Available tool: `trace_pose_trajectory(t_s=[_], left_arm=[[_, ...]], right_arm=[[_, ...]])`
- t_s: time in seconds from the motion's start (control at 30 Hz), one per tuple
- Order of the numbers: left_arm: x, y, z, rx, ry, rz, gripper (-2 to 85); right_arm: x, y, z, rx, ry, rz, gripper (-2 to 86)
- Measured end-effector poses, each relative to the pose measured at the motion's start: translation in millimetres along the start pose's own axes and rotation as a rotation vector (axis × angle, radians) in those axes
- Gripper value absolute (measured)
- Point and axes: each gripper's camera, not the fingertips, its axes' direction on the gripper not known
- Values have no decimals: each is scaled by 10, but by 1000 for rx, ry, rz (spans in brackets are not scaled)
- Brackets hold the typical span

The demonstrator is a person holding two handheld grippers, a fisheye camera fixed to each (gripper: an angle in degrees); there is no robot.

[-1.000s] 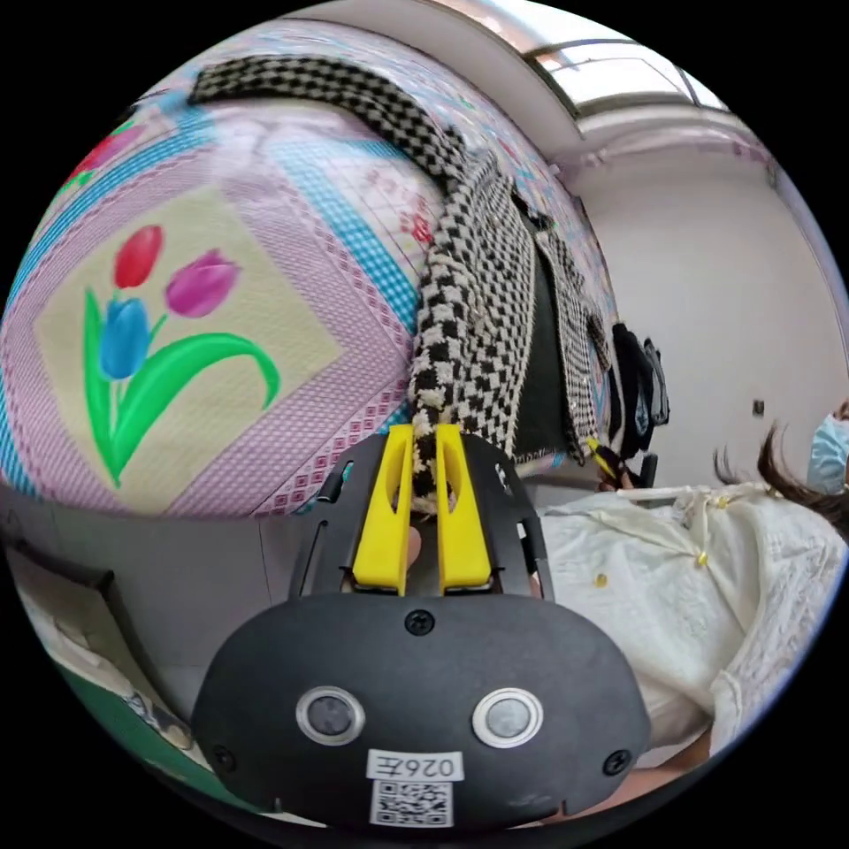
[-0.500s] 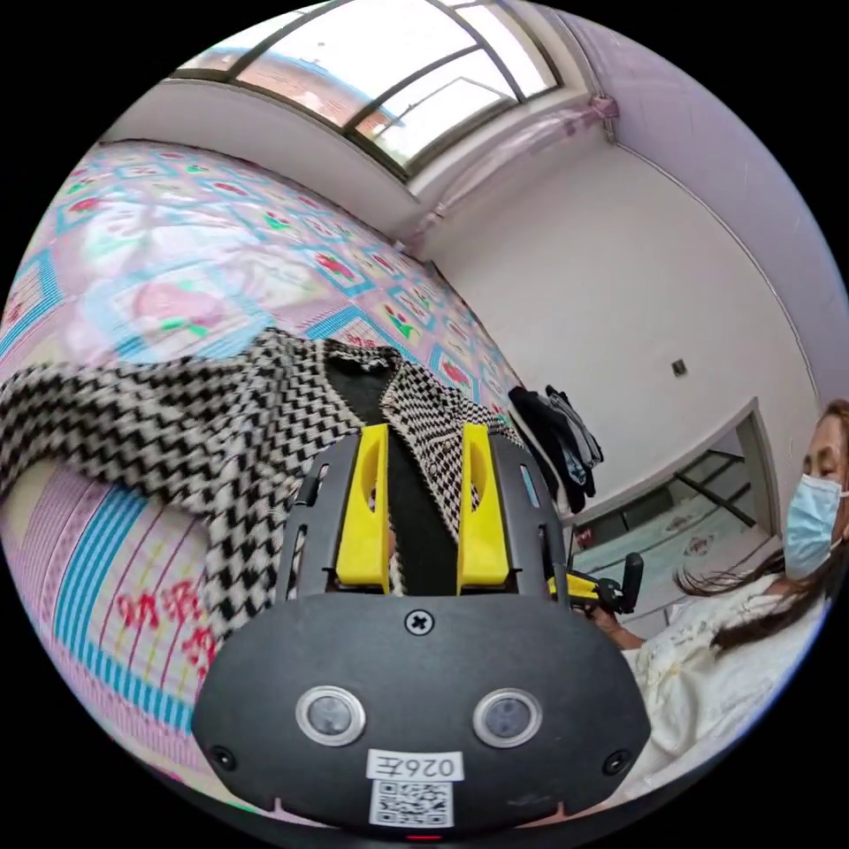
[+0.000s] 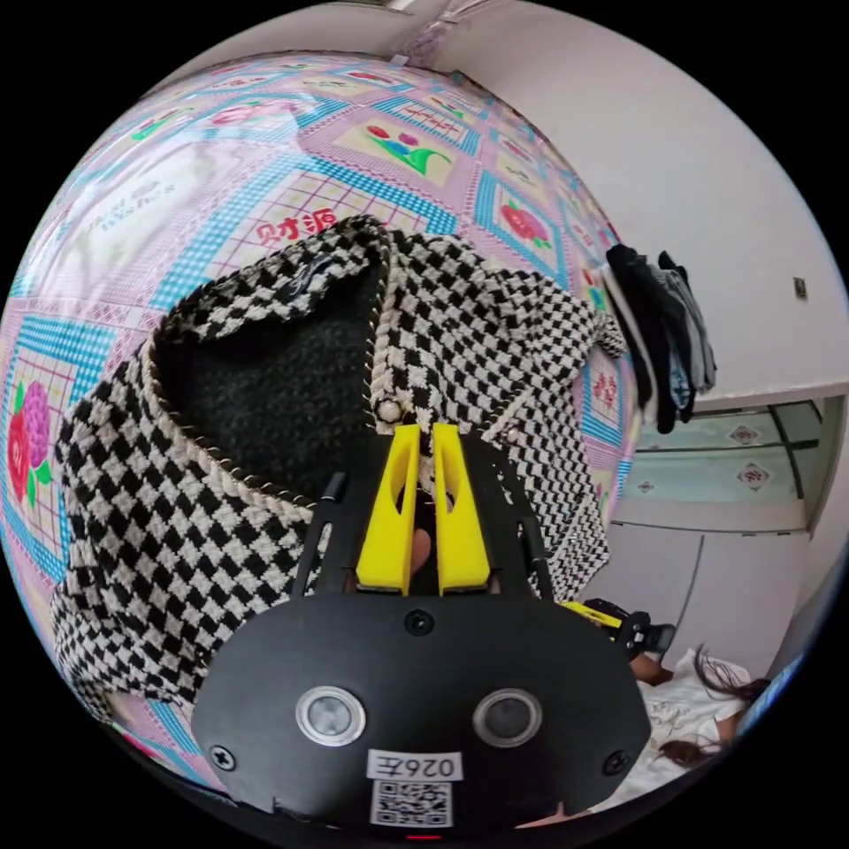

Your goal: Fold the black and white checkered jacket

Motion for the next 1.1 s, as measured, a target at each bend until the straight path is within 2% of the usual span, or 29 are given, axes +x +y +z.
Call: trace_pose_trajectory(t_s=[0.07, 0.17, 0.3, 0.37, 0.43, 0.53, 0.6, 0.67, 0.73, 0.83, 0.93, 1.1], left_arm=[[-18, -13, -89, 25, 96, 22, 15], [-74, -39, -192, 45, 217, 30, 8], [35, -142, -293, 39, 254, 95, 5], [142, -206, -376, 47, 237, 138, 5], [255, -270, -514, 72, 217, 186, 4], [364, -334, -763, 119, 182, 265, 4], [284, -359, -777, 99, 162, 259, 2], [124, -359, -628, 27, 93, 198, -2], [-86, -317, -396, -70, 16, 115, -6], [-381, -137, -120, -174, -70, 38, -9], [-581, 32, -224, -79, 24, -20, -9], [-596, 255, -494, 100, 56, -28, -10]], right_arm=[[123, 1, -57, 0, -25, 24, 16], [484, 61, -214, 39, -98, 152, 0], [1145, 258, -410, 117, -307, 343, -4], [1445, 394, -550, 188, -400, 442, -5], [1763, 590, -926, 373, -477, 513, -6], [1880, 694, -1365, 536, -476, 481, -7], [1792, 607, -1385, 512, -483, 412, -5], [1627, 460, -1170, 411, -494, 328, -1], [1399, 323, -647, 254, -513, 291, 7], [1216, 284, -99, 118, -549, 271, 10], [1214, 328, -79, 162, -643, 286, 14], [1305, 437, -228, 179, -561, 288, 20]])
